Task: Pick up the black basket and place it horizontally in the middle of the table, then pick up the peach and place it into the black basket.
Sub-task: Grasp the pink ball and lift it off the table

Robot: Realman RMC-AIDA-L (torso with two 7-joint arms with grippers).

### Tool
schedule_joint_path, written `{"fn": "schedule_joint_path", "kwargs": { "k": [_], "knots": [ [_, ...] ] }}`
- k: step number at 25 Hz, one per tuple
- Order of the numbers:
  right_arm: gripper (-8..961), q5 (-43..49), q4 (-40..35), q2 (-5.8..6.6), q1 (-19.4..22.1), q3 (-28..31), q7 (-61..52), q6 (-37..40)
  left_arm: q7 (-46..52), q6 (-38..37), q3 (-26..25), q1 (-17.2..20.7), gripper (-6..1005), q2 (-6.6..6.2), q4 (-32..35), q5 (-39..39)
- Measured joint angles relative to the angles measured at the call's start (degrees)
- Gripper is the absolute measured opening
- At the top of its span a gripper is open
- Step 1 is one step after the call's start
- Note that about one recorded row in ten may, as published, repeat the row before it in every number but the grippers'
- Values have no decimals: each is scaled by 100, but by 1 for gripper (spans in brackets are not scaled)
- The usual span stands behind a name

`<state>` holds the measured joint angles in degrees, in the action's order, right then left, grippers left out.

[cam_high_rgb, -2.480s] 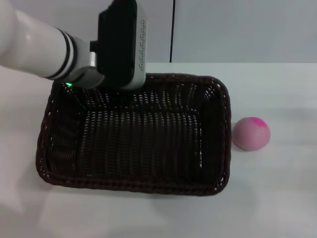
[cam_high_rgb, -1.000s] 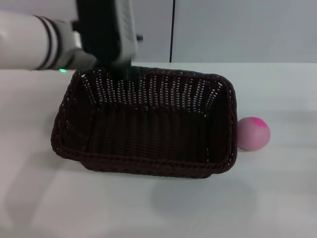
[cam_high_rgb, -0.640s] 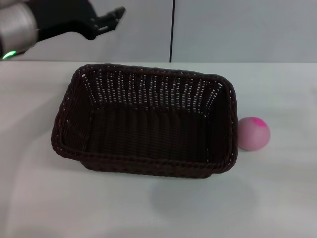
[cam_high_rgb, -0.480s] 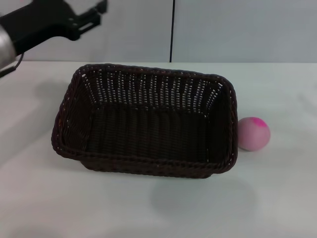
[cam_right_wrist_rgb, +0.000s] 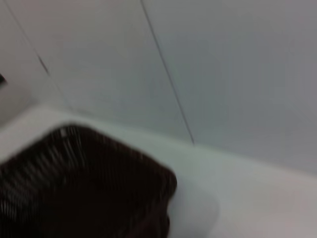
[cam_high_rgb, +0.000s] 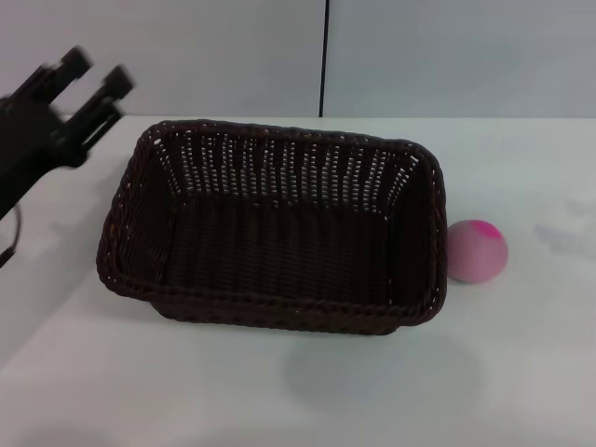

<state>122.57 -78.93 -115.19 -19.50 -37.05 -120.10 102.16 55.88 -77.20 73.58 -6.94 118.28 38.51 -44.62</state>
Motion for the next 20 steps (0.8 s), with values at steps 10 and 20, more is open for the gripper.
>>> {"fn": "schedule_joint_path", "kwargs": {
  "k": [10,20],
  "knots": [
    [706,1660,709,-367,-942,-695,-442,-310,129,-887,-846,-35,650,-14,-1316,138],
    [702,1663,1888,-375,-1155,-1377,-460,-1209,131,-915,-864,-26,646,-33,-1376,104]
  ]
}}
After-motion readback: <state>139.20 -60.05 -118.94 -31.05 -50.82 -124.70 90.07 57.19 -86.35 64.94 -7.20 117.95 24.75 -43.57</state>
